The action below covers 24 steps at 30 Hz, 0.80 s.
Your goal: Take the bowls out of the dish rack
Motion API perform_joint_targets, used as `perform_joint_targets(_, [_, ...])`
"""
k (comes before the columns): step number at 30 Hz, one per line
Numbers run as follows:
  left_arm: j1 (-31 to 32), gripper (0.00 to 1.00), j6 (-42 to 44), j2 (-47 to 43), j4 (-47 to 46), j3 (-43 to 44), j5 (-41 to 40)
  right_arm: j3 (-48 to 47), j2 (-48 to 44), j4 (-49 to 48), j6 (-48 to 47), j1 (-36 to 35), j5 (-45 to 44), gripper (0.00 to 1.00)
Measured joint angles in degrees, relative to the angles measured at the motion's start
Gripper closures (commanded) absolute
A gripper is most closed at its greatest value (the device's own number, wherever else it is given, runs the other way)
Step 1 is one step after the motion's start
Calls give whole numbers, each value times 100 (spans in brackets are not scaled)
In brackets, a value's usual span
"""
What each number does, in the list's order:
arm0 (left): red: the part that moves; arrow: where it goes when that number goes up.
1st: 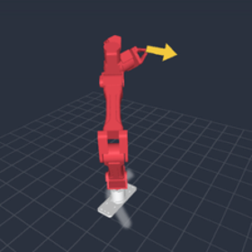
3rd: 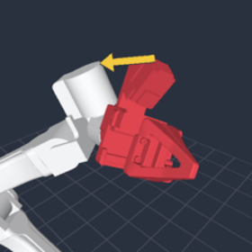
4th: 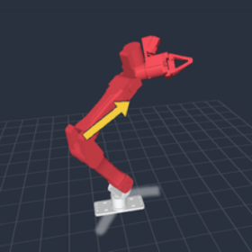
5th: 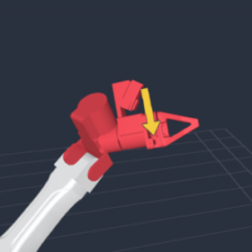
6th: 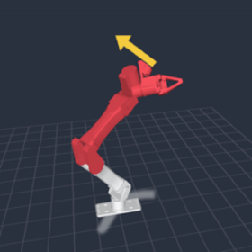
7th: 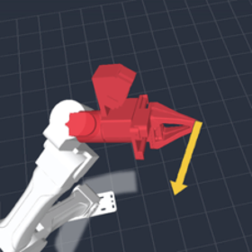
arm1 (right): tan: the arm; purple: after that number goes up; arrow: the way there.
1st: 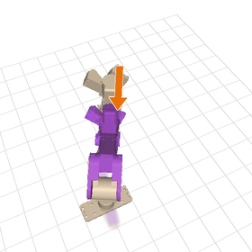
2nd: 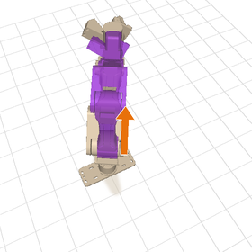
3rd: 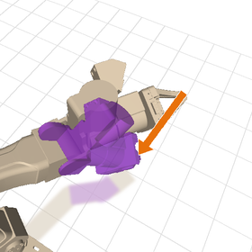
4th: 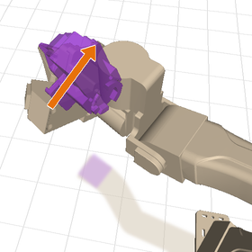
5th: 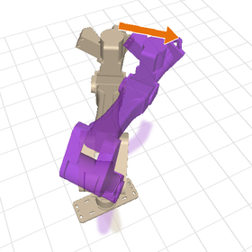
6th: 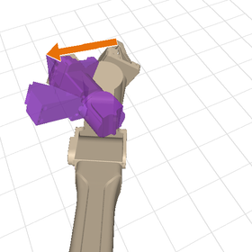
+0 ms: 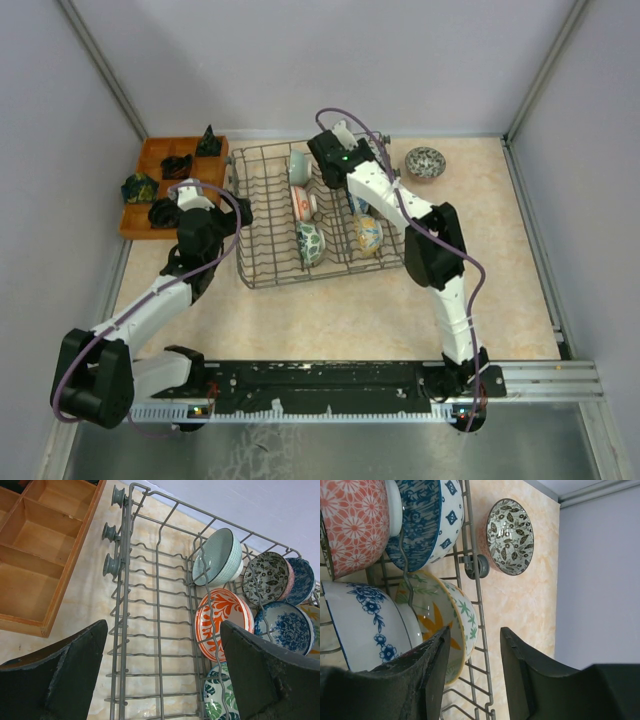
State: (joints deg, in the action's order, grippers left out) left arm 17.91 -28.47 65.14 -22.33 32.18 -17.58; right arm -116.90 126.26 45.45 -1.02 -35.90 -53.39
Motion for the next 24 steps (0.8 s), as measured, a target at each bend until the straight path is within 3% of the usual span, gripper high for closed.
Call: perform_joint_targets(24, [0,1,0,138,-7,0,2,404,114,17,221,146,39,71])
